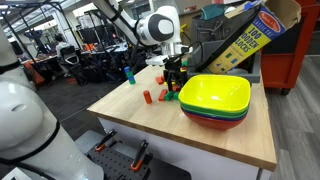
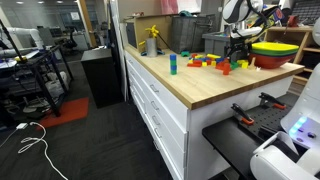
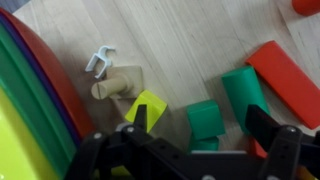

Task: Pick up one square green block and put it on the pile of stacked up blocks on the left

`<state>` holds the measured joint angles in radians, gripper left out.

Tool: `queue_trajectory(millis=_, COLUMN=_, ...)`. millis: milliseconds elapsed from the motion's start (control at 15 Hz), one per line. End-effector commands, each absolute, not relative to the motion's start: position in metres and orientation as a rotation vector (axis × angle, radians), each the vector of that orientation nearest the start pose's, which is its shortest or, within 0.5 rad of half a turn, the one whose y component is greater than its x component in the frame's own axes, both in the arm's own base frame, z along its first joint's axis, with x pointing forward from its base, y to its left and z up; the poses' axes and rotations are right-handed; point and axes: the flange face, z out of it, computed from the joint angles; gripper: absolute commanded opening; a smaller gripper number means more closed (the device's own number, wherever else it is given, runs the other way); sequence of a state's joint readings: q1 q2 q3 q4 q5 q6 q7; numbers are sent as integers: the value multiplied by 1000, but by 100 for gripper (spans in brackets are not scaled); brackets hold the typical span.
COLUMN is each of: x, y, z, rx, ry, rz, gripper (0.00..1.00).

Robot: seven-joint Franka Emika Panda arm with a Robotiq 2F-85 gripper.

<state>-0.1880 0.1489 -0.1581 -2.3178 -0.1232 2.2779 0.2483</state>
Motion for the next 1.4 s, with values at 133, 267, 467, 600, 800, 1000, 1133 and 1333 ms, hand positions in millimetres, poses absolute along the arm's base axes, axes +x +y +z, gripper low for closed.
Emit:
queue_trajectory(millis=133, x=475, y=-189, z=254, rx=-3129, ry=785, rz=346, gripper=74)
queue_trajectory(millis=267, x=474, y=-188, z=249, rx=-3122, ry=780, rz=368, gripper=69)
queue_trajectory(millis=467, x=473, y=-185, z=248, rx=-3111, ry=767, rz=386, gripper=46)
queue_trajectory(millis=600, x=473, y=-184, z=249, rx=-3107, ry=766, rz=388, gripper=31)
queue_trajectory(millis=800, x=472, y=-185, z=249, rx=-3092, ry=779, rz=400, gripper=10)
queue_trajectory(millis=1000, x=469, y=-184, z=248, rx=-3067, ry=798, rz=425, gripper=0)
queue_trajectory(millis=1133, x=467, y=-183, z=248, rx=-3060, ry=803, rz=439, gripper=0)
queue_trajectory(millis=1333, x=466, y=-183, z=254, rx=-3081, ry=805, rz=404, gripper=14)
